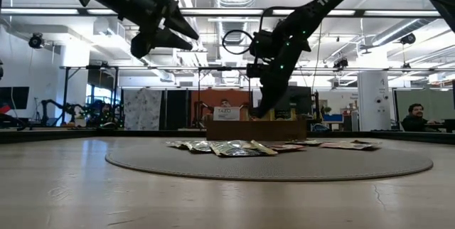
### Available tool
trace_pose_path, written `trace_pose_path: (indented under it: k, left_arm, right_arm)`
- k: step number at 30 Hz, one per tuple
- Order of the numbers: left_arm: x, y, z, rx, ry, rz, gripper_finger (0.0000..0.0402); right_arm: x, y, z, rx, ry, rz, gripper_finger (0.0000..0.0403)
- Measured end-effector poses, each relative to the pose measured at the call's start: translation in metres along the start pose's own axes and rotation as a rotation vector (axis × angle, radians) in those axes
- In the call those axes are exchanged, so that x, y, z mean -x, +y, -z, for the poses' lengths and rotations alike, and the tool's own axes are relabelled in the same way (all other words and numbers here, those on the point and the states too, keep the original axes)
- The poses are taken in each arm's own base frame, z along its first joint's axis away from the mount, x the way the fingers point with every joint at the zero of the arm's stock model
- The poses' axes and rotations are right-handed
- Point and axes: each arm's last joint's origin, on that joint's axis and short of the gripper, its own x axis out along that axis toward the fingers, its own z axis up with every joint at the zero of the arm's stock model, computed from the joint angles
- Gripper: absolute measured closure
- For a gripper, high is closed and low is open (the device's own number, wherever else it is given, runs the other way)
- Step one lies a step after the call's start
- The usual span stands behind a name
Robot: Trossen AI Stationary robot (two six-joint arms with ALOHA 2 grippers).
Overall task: Pick & Place Tea
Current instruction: Put the orange tea bag into the middle section of the wooden organizer
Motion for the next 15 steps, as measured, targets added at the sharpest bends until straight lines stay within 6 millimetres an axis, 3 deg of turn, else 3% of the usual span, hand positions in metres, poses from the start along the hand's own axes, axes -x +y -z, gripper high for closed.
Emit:
trace_pose_path:
  k: [9, 15]
  left_arm:
    - [0.0, 0.0014, 0.0024, 0.004, 0.022, -0.017, 0.0262]
    - [0.0, 0.0015, 0.0024, 0.02, 0.022, -0.018, 0.0262]
  right_arm:
    - [-0.0016, 0.0005, -0.0001, 0.018, 0.006, 0.007, 0.039]
    - [-0.0015, 0.0004, -0.0001, 0.037, 0.007, 0.011, 0.0346]
